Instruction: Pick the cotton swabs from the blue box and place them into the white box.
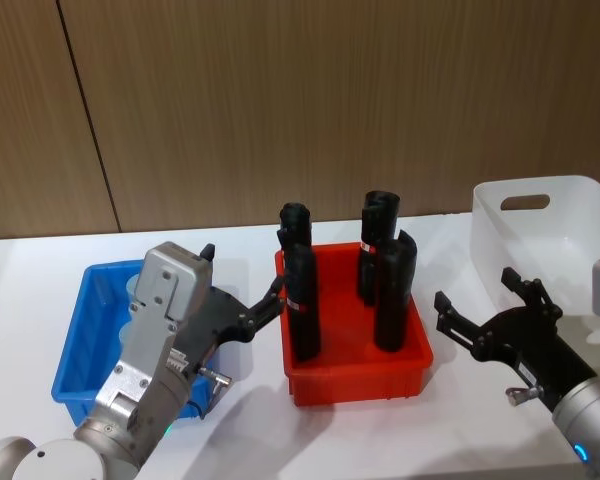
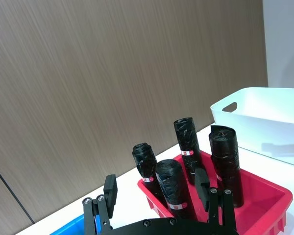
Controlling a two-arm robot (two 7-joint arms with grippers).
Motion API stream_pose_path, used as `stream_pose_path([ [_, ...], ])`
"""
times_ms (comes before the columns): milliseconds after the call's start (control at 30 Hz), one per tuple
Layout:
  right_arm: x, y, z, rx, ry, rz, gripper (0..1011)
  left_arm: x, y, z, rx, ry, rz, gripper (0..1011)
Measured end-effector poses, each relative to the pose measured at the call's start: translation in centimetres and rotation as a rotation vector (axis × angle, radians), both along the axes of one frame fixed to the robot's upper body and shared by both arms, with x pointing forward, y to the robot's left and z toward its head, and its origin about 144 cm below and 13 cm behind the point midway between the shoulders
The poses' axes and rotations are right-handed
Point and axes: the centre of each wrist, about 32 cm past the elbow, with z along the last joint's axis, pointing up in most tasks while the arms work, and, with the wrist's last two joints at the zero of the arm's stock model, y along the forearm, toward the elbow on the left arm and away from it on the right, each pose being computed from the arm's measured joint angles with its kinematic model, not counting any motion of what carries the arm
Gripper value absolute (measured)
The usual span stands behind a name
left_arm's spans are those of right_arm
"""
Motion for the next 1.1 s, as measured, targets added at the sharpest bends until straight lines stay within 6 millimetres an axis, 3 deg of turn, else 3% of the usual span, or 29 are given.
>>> stream_pose_path([
  [1100, 0.0, 0.0, 0.0, 0.0, 0.0, 0.0, 1001, 0.0, 0.0, 0.0, 0.0, 0.0, 0.0, 1003],
])
